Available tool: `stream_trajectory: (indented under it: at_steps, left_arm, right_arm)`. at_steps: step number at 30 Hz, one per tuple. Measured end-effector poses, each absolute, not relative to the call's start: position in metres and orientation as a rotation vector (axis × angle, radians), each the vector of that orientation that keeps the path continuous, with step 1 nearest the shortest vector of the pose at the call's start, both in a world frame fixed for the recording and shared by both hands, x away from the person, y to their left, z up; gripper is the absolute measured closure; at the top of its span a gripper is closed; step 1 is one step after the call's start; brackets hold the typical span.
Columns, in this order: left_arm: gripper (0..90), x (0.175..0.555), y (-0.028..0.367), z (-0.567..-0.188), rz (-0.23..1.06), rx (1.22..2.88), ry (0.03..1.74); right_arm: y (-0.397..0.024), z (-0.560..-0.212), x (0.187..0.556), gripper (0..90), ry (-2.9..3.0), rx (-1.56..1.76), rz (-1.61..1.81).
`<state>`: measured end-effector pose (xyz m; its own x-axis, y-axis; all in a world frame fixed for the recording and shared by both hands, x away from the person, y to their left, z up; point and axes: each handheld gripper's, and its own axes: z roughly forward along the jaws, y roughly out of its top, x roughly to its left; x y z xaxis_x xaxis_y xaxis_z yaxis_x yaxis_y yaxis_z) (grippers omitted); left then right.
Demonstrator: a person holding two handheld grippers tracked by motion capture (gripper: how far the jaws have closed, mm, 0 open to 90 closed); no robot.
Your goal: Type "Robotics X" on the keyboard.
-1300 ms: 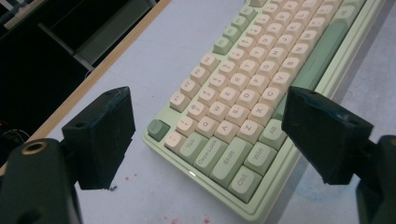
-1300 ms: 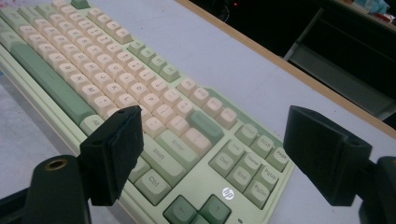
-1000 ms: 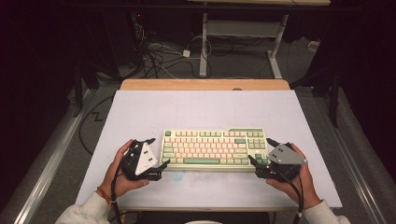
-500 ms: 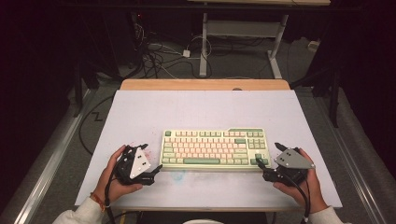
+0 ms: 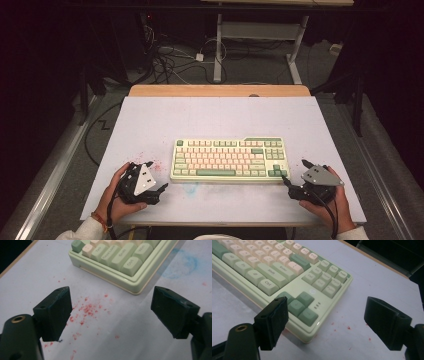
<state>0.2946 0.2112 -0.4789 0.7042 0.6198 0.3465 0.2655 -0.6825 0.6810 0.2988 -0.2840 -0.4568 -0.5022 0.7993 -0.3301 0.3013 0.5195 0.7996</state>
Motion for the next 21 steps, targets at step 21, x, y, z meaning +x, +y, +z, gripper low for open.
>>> stream_trajectory:
  at_steps: [21]
  left_arm:
    - [16.5,0.2948,0.2075,-0.4839,0.738,2.329,0.643]
  right_arm:
    - [-0.2776,-0.4593,0.2941,19.9,2.071,0.861,0.884]
